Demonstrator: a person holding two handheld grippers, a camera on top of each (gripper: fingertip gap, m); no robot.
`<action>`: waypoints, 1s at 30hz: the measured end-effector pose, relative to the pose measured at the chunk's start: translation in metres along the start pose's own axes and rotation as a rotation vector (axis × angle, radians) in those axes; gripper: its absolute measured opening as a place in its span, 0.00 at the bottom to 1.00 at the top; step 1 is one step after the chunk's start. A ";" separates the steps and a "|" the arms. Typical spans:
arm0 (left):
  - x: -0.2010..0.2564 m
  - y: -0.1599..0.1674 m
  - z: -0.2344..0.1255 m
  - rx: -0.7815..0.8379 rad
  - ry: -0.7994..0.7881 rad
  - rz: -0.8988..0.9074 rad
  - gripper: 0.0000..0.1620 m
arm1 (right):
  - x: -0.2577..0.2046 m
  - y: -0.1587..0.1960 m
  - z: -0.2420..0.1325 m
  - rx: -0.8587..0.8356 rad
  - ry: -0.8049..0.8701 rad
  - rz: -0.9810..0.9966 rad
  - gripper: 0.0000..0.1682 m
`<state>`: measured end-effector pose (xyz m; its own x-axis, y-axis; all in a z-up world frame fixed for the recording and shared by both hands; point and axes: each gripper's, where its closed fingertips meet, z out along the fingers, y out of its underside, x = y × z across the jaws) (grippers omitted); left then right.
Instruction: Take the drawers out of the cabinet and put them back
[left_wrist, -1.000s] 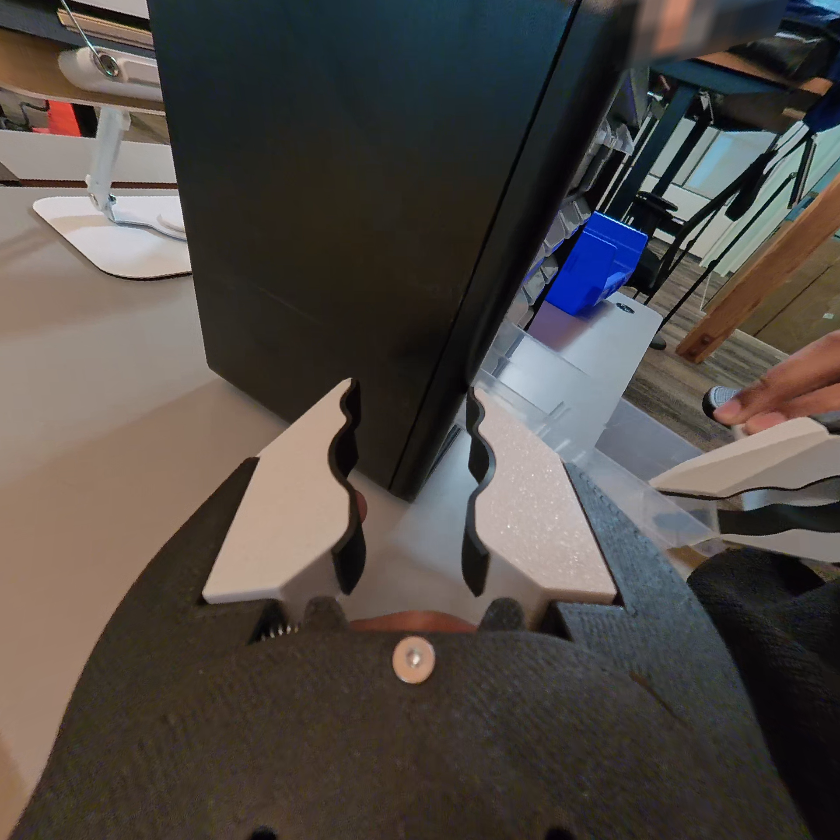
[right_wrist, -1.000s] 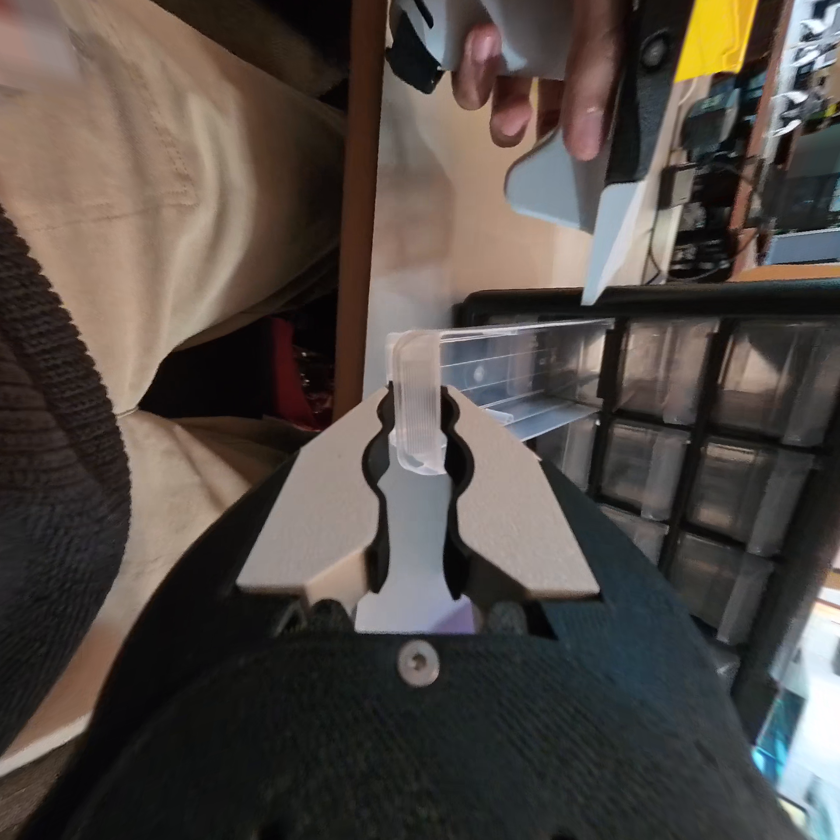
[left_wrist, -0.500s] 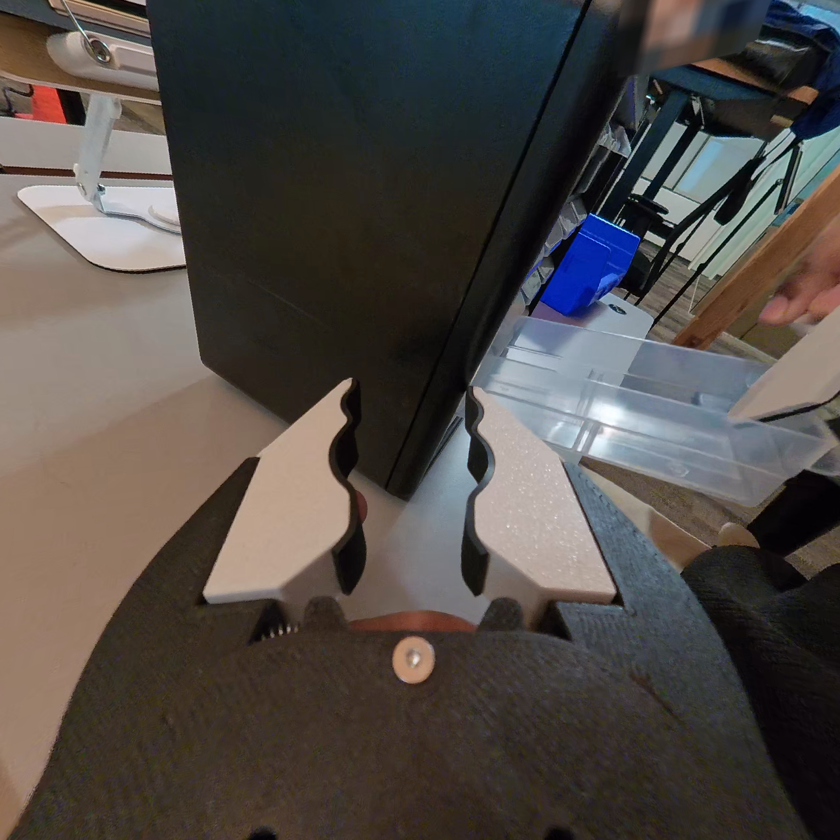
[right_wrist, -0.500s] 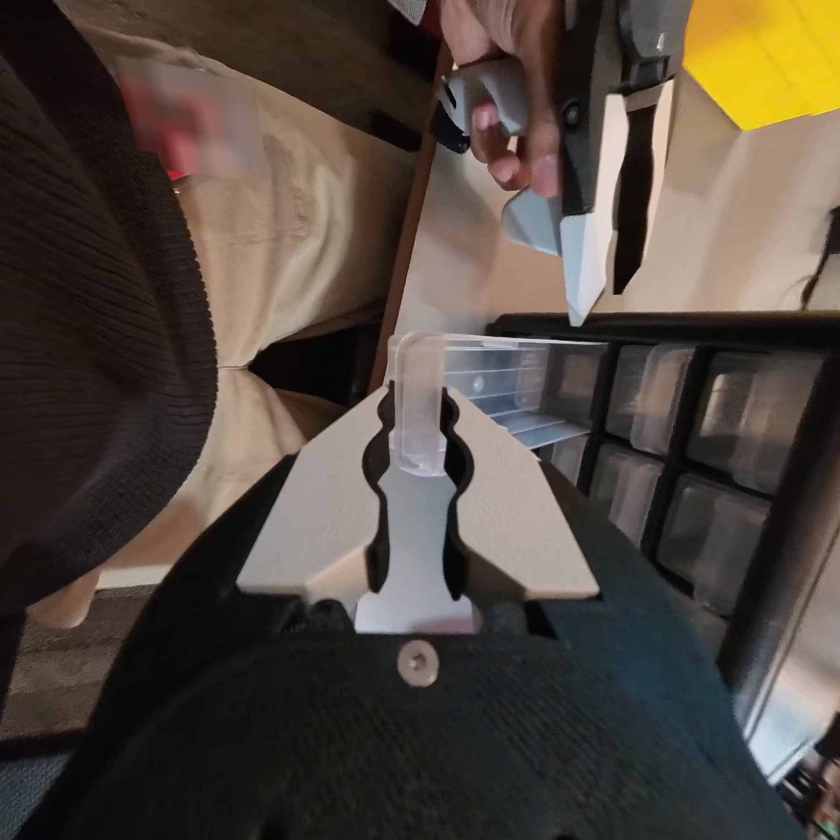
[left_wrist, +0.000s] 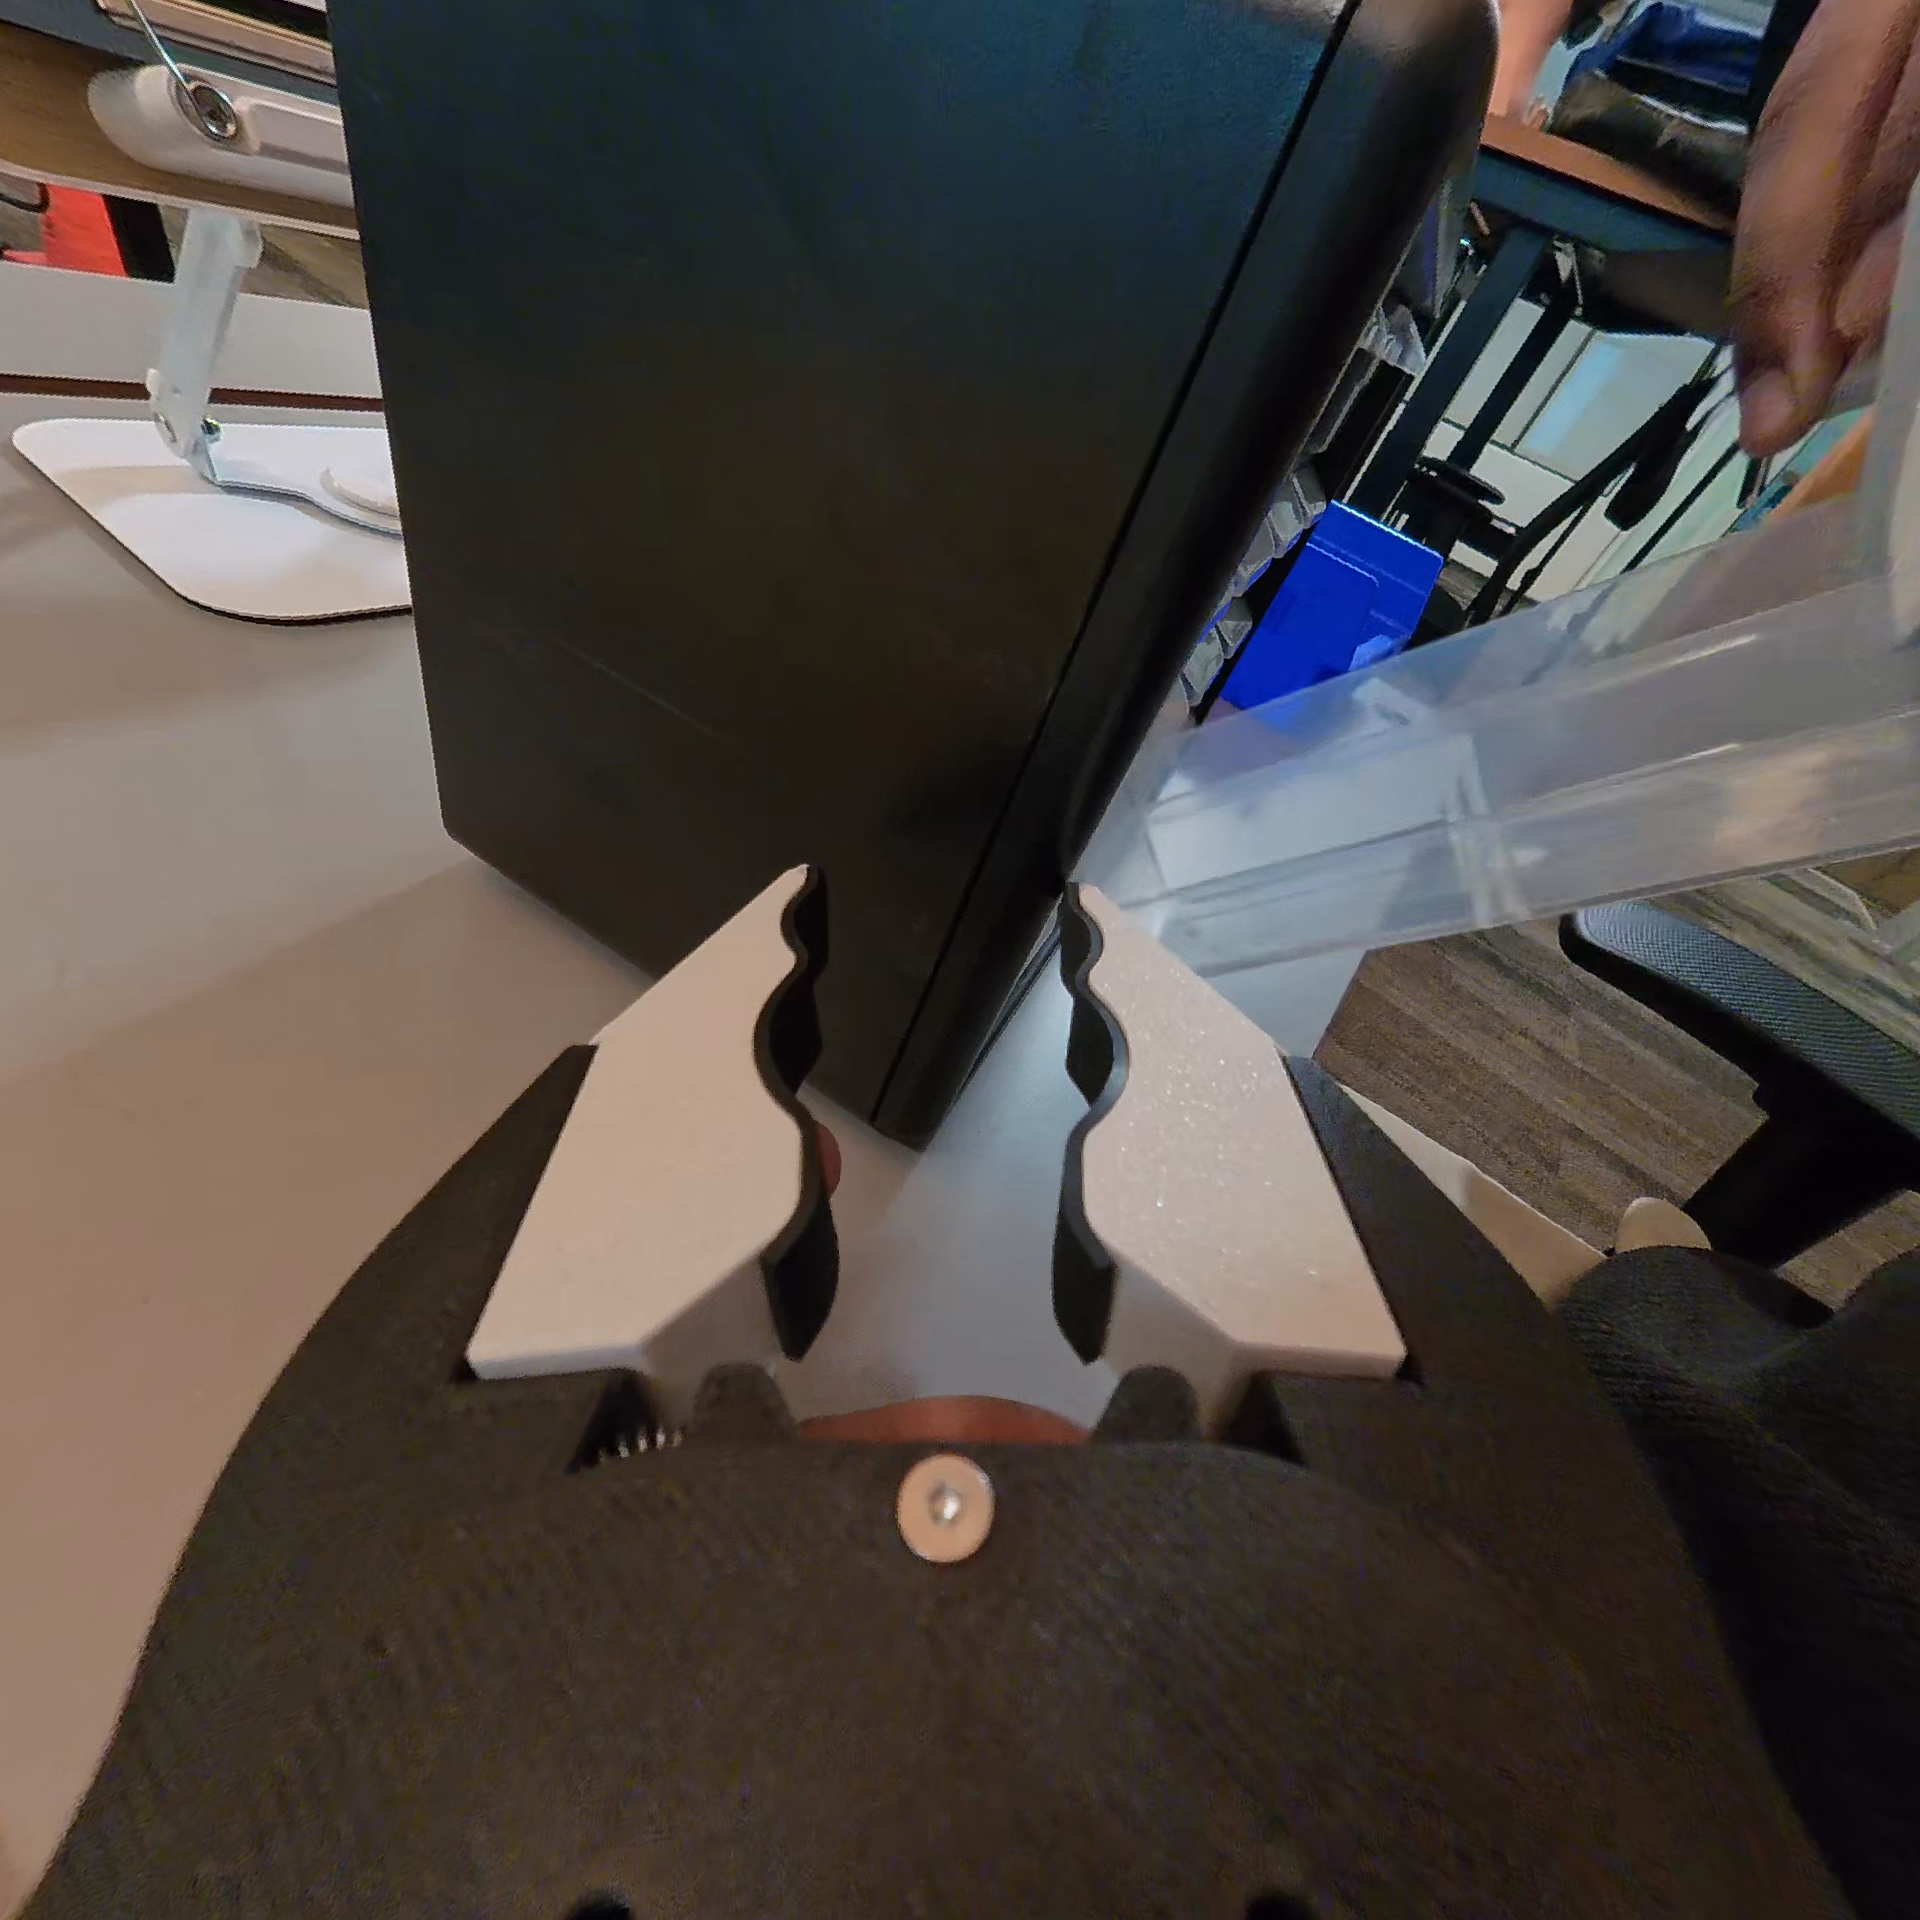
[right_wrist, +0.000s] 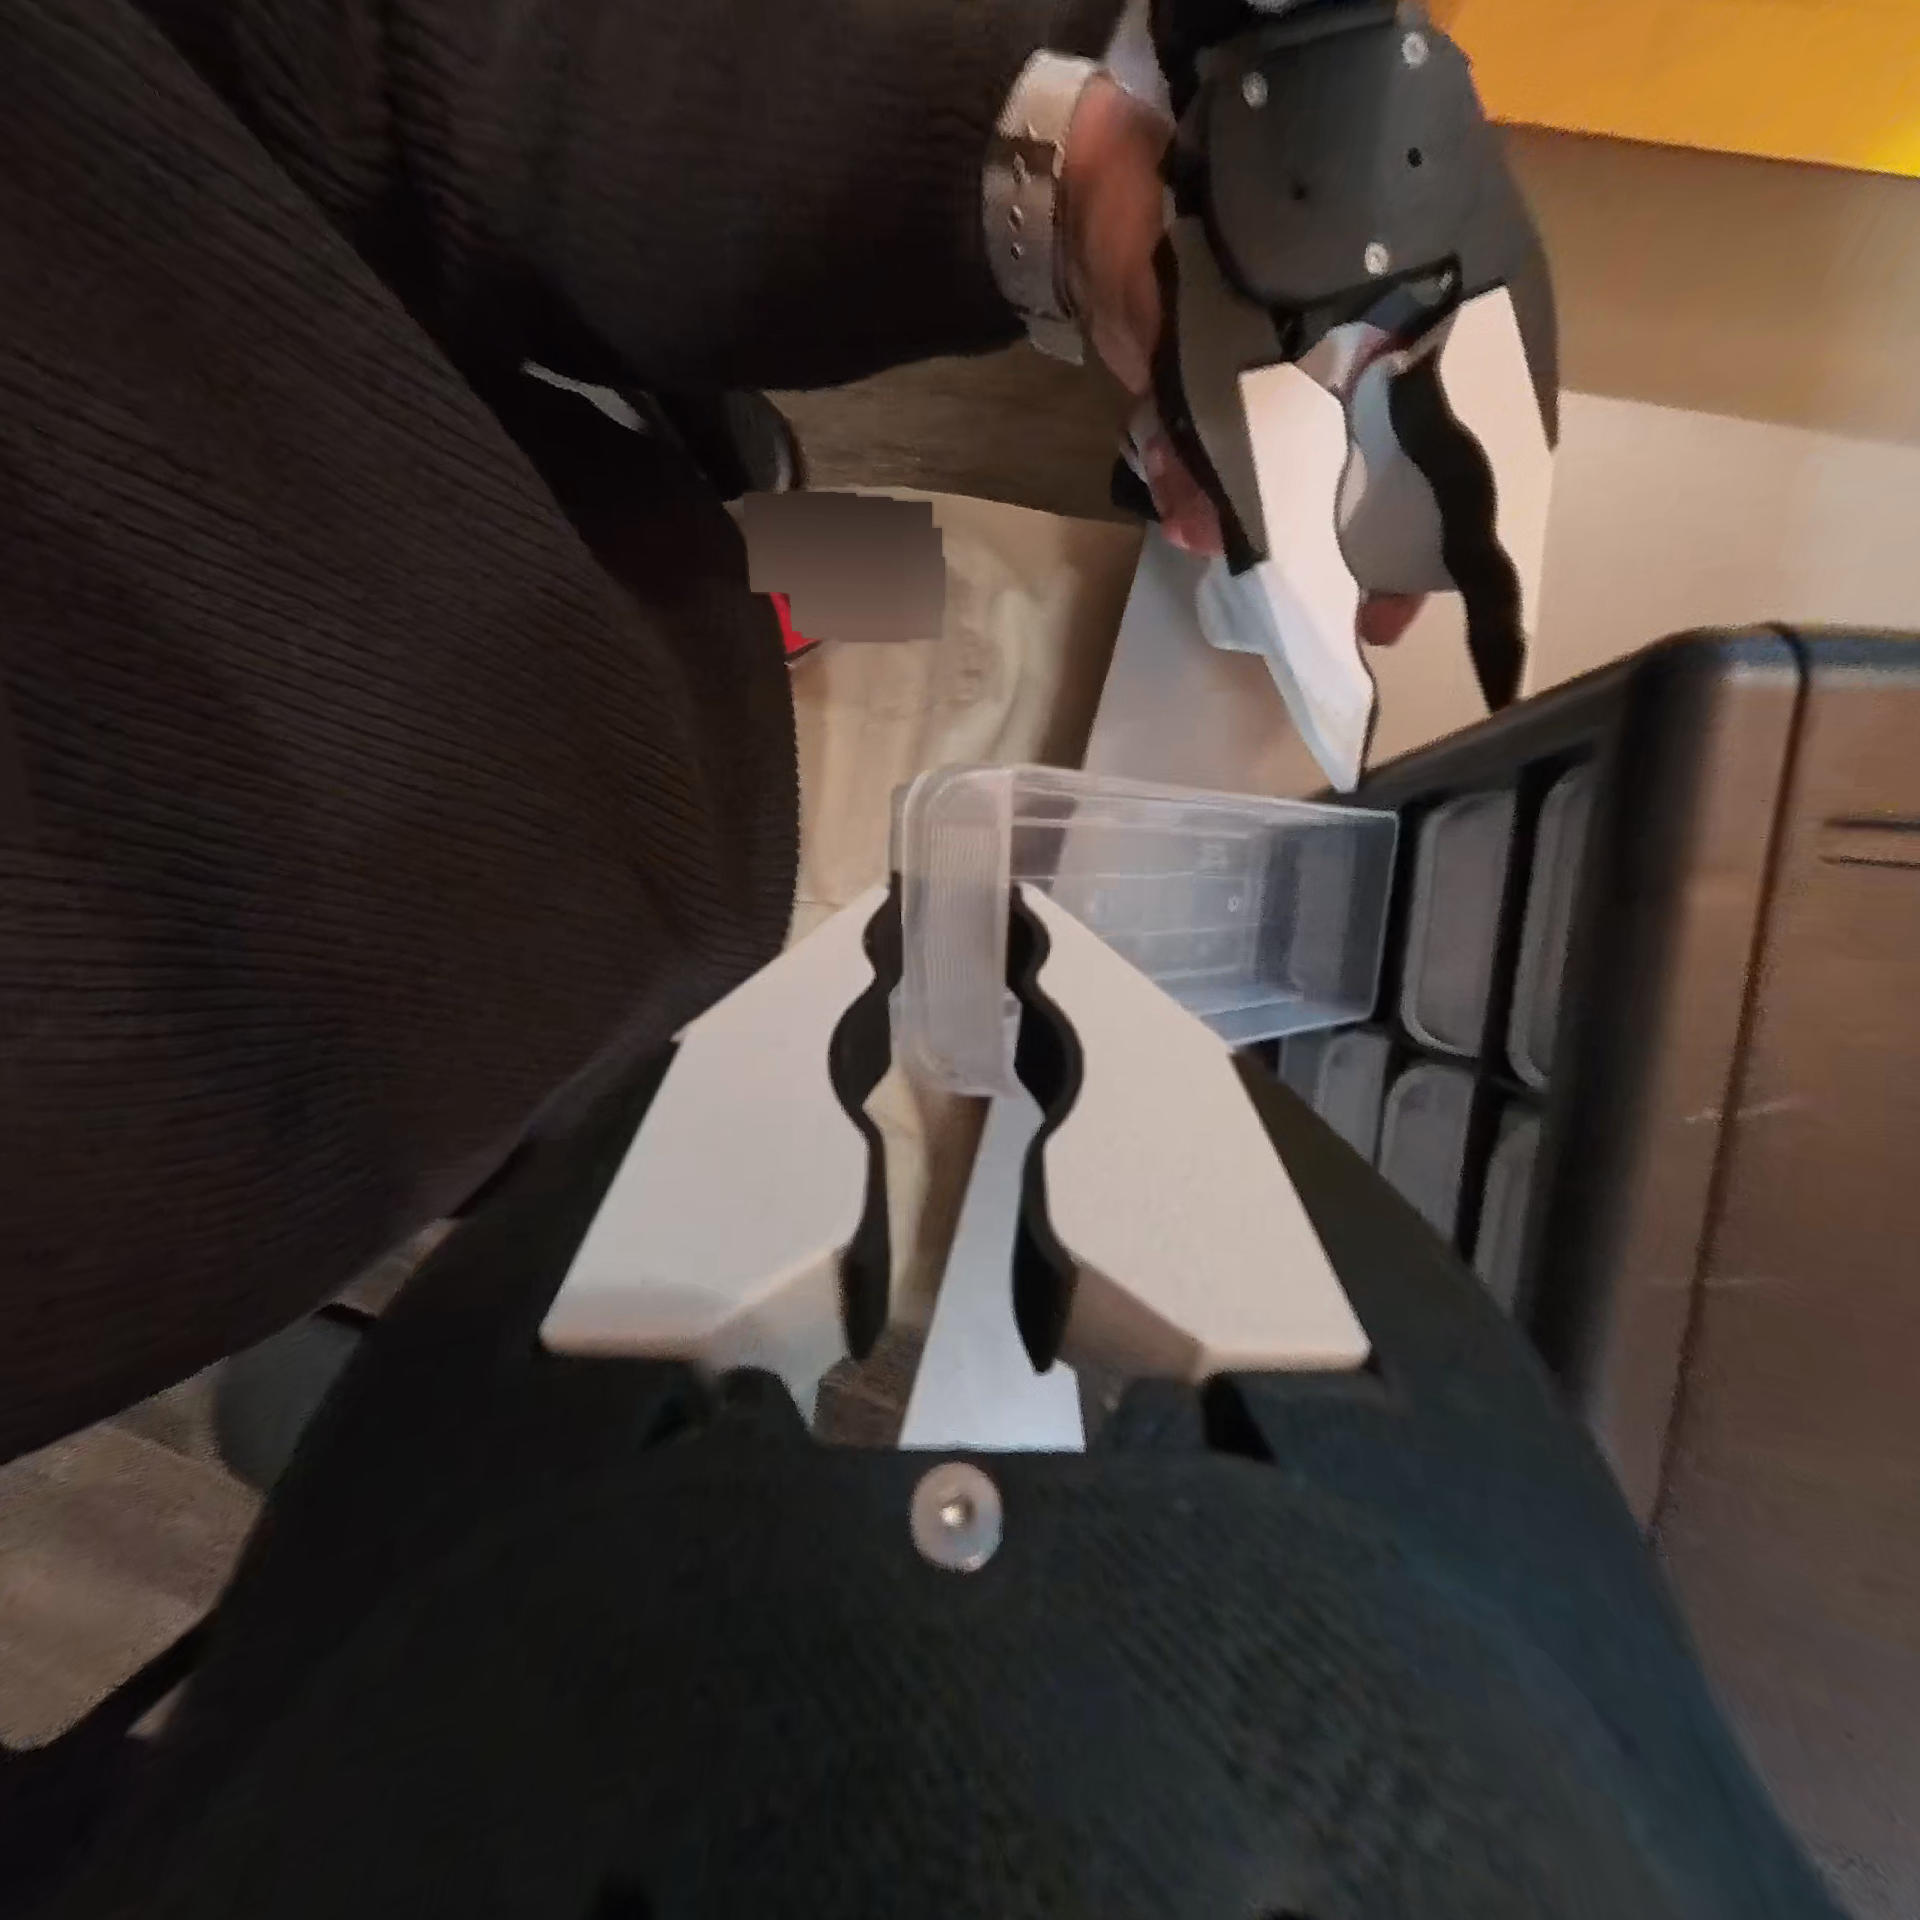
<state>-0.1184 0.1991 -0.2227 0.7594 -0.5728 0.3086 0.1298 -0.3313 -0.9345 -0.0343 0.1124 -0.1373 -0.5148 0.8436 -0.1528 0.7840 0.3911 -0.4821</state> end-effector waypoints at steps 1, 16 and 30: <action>0.000 0.000 0.000 0.000 0.002 -0.001 0.26 | -0.002 -0.003 -0.002 0.014 -0.026 0.007 0.10; 0.001 0.000 0.001 0.002 -0.003 -0.001 0.26 | -0.057 0.022 -0.019 0.132 0.091 0.035 0.10; 0.005 0.000 0.007 0.004 -0.019 0.020 0.25 | -0.022 0.190 -0.221 0.319 0.826 0.681 0.10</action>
<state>-0.1104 0.2016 -0.2228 0.7740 -0.5649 0.2861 0.1169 -0.3167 -0.9413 0.2026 0.2493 -0.0350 0.4705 0.8774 0.0937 0.6285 -0.2586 -0.7336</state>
